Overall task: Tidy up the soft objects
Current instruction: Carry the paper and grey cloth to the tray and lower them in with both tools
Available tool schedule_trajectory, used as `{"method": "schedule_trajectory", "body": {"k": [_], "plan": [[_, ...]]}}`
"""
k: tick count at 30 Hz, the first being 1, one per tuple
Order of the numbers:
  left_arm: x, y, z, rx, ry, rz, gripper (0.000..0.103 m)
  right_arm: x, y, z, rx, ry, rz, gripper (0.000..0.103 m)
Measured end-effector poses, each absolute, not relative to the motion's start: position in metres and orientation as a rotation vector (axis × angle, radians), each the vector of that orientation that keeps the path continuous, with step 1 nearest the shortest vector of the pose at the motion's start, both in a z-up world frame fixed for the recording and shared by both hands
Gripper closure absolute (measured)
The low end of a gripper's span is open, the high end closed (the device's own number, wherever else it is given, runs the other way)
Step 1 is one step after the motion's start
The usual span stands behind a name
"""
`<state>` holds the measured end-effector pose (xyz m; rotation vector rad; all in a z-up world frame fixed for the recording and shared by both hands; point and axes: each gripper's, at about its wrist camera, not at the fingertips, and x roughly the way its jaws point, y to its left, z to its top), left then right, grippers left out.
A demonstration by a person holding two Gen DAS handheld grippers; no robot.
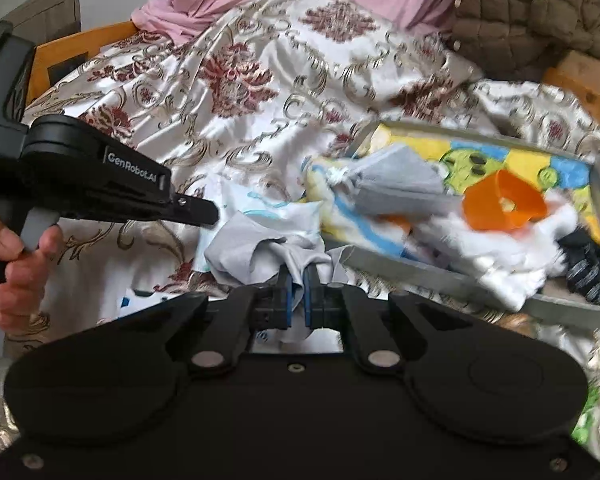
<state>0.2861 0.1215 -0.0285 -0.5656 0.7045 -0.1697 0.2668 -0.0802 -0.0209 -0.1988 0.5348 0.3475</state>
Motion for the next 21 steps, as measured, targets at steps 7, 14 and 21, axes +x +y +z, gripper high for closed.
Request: {"method": "schedule_trajectory", "body": {"k": [7,14,21], "plan": [[0.263,0.119,0.010,-0.536,0.550,-0.171,0.103,0.258,-0.088,0.002,-0.222,0.417,0.297,0.102],[0.263,0.106,0.031,-0.519,0.415,-0.195,0.103,0.263,-0.112,0.027,-0.213,0.325,0.217,0.102],[0.282,0.081,0.038,-0.519,0.356,-0.233,0.103,0.284,-0.162,0.048,-0.095,0.279,0.112,0.102]]}}
